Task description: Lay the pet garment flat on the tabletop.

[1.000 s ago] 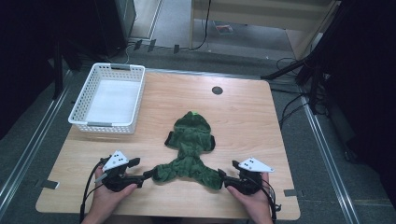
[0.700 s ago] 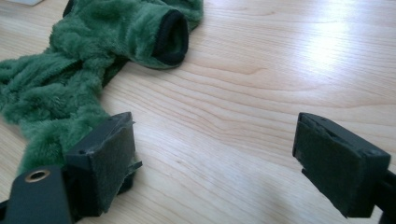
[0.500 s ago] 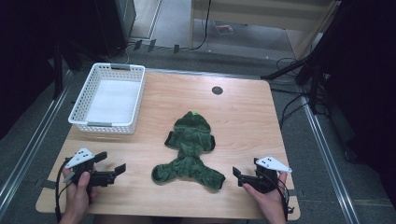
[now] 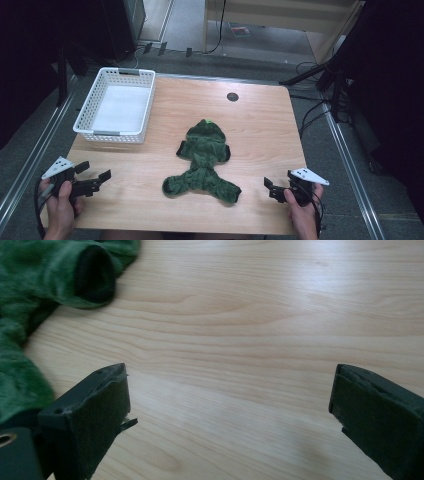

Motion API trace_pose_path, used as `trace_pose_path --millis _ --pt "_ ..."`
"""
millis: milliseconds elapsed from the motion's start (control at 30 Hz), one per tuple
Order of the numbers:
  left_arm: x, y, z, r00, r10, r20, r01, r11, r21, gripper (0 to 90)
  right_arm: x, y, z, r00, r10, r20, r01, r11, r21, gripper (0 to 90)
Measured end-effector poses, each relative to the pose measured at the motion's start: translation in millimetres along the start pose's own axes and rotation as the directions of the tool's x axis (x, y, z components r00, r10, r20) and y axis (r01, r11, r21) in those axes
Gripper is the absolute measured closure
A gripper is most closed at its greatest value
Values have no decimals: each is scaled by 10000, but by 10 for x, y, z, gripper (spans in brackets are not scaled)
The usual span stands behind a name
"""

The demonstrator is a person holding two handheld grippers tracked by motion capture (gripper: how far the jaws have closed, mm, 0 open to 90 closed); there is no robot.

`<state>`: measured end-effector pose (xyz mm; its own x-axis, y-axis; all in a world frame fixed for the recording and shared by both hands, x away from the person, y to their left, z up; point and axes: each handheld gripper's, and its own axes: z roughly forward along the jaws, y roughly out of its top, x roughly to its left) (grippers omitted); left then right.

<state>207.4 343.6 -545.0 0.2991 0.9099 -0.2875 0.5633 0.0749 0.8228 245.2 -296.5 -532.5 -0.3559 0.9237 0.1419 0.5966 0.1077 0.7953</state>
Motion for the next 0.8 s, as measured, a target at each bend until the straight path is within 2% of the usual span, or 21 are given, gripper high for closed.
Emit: trace_pose_path --millis 200,333,467,667,800 --pt "164 7 -85 9975 239 -669 -239 9997 -2 12 -219 -89 -46 9991 332 256 -333 9994 30 31" --pt "309 2 -173 9960 -12 -897 -6 9998 -196 12 -329 -143 -75 9974 599 396 -600 9982 27 32" --pt "440 -4 -259 9918 27 -1277 -62 9996 -270 12 -365 -161 -123 9972 532 516 -530 9986 -58 32" --pt "556 -8 -263 9941 -567 -928 519 9972 -537 12 -444 -210 -198 9951 758 641 -745 9970 -222 32" --pt "543 -22 -256 9930 -575 -1034 508 9965 -660 12 -458 -217 -193 9930 987 643 -971 9949 -271 32"
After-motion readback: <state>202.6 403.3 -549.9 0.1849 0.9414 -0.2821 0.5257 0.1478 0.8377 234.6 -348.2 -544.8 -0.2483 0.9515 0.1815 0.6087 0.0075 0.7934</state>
